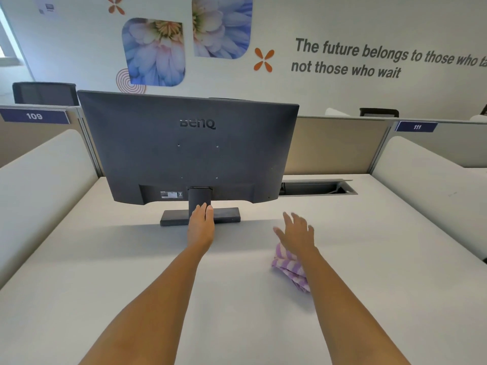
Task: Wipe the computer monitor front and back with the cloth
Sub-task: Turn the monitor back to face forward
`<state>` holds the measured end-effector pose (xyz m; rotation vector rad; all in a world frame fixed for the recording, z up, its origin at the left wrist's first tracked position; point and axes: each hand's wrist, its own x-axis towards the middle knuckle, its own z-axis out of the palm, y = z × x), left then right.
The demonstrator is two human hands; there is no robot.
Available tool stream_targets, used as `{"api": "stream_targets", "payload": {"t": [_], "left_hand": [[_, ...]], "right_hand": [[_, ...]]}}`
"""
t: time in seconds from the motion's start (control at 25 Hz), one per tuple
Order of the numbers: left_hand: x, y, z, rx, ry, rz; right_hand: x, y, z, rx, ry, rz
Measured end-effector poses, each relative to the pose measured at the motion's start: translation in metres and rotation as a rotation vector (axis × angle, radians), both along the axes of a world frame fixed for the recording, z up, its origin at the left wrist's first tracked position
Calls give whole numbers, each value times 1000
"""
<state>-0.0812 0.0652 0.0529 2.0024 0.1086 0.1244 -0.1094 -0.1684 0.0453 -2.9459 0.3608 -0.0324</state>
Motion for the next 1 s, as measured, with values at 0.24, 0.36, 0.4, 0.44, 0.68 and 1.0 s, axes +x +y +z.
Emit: {"api": "stream_targets", "payload": {"t": [0.24,0.36,0.4,0.44,0.68,1.0], "left_hand": [[30,17,49,234,-156,34],[50,37,87,307,-255,42],[57,45,101,332,-289,52],[65,53,115,361,-323,61],[105,104,189,573,-530,68],[148,138,235,767,-497,-89]], "right_hand": [[50,42,108,47,-495,94],[71,56,163,-11,-580,145],[77,59,179,-25,-593,155],[83,64,193,-34,-598,160],[117,96,241,-153,-499,143],[149,122,236,-188,-477,23]]}}
